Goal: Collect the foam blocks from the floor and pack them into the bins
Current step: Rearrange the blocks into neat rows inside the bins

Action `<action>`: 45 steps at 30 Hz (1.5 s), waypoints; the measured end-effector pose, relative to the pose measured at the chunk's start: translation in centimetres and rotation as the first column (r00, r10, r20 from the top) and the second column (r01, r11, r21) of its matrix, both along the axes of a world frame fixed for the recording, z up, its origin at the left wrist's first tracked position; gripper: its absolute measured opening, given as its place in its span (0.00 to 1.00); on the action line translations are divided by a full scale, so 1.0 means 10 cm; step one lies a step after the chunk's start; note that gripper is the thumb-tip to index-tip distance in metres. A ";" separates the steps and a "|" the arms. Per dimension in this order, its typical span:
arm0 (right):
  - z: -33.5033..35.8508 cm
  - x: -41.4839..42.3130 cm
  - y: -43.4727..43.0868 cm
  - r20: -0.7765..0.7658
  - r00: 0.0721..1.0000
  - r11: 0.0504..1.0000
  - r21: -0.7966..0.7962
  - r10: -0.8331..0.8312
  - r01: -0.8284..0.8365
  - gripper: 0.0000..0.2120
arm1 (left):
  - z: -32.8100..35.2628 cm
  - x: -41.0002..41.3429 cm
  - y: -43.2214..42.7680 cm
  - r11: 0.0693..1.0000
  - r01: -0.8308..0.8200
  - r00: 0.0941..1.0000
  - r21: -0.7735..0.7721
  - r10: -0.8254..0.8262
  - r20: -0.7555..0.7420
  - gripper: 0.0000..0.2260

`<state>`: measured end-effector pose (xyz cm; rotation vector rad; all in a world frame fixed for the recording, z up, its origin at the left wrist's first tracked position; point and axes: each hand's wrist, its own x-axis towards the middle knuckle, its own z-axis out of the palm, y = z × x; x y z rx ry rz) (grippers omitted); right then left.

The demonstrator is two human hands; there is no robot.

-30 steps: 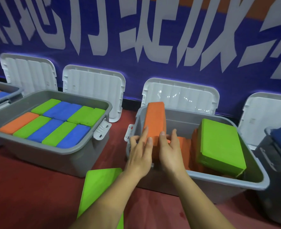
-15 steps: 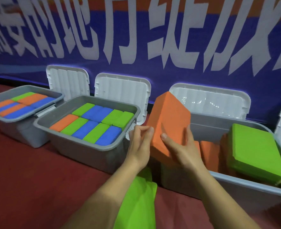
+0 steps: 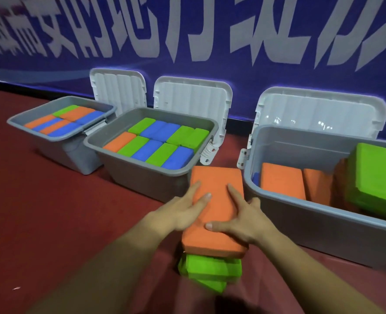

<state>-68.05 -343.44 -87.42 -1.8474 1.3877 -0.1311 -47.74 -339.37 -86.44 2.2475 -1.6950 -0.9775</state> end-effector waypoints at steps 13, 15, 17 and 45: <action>0.33 -0.39 -0.10 -0.206 0.979 0.973 -0.226 -0.006 -0.042 0.14 | 0.02 -0.54 -0.42 0.858 -0.026 0.980 -0.513 0.123 0.155 0.23; 0.45 -0.61 -0.15 -0.193 0.978 0.967 -0.252 -0.082 0.032 0.14 | 0.02 -0.80 -0.52 0.798 -0.017 0.990 -0.602 0.097 0.101 0.22; 0.54 -0.85 -0.20 -0.183 0.971 0.959 -0.264 -0.153 0.102 0.16 | 0.00 -1.10 -0.59 0.774 0.008 0.996 -0.633 0.047 0.070 0.22; -0.04 -3.46 -1.08 0.003 0.762 0.740 -0.235 -0.648 0.630 0.27 | -0.20 -3.87 -1.57 0.942 0.023 0.926 -0.334 -0.146 -0.347 0.42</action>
